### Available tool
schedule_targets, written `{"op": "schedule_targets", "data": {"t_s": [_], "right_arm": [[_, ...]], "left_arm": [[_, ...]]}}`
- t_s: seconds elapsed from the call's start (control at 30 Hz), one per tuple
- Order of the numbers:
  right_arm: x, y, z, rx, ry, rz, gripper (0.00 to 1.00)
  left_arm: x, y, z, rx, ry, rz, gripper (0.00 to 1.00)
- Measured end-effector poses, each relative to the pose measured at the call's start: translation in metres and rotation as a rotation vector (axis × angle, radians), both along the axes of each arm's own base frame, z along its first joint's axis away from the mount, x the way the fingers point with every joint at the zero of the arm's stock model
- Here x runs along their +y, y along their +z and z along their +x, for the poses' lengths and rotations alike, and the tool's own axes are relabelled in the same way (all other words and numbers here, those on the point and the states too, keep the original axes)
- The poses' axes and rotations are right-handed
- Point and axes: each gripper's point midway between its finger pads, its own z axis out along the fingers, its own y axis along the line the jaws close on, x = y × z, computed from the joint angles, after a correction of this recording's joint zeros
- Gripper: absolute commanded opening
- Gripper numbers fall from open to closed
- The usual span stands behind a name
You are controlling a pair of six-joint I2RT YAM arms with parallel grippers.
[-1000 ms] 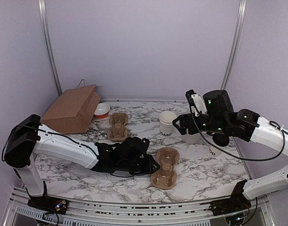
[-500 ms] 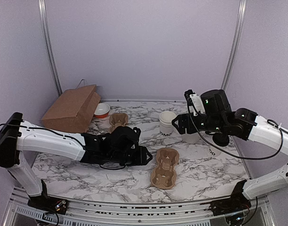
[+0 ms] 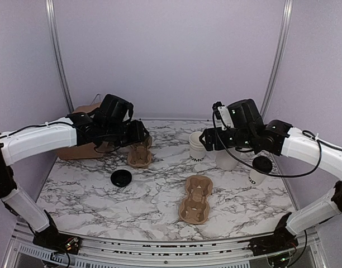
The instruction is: Pack the takeout coffee
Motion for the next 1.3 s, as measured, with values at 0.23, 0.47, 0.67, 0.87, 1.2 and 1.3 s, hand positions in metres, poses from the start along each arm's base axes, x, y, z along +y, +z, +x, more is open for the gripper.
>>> {"op": "schedule_targets", "data": {"t_s": [0.23, 0.47, 0.67, 0.87, 1.2, 1.3], "right_arm": [[0.009, 0.004, 0.013, -0.006, 0.018, -0.003, 0.88], [0.019, -0.001, 0.018, 0.008, 0.045, -0.011, 0.88], [0.024, 0.002, 0.019, 0.009, 0.062, -0.002, 0.88], [0.026, 0.007, 0.02, 0.0, 0.066, 0.004, 0.88], [0.026, 0.011, 0.021, -0.006, 0.067, 0.003, 0.88], [0.026, 0.011, 0.021, -0.006, 0.068, 0.001, 0.88]], "left_arm": [[0.083, 0.04, 0.075, -0.07, 0.164, 0.06, 0.57], [0.126, 0.033, 0.119, -0.058, 0.211, 0.191, 0.57], [0.15, 0.018, 0.145, -0.041, 0.211, 0.356, 0.56], [0.172, -0.003, 0.164, -0.02, 0.227, 0.537, 0.52], [0.186, -0.027, 0.197, -0.004, 0.216, 0.727, 0.41], [0.192, -0.035, 0.202, 0.007, 0.223, 0.776, 0.4]]}}
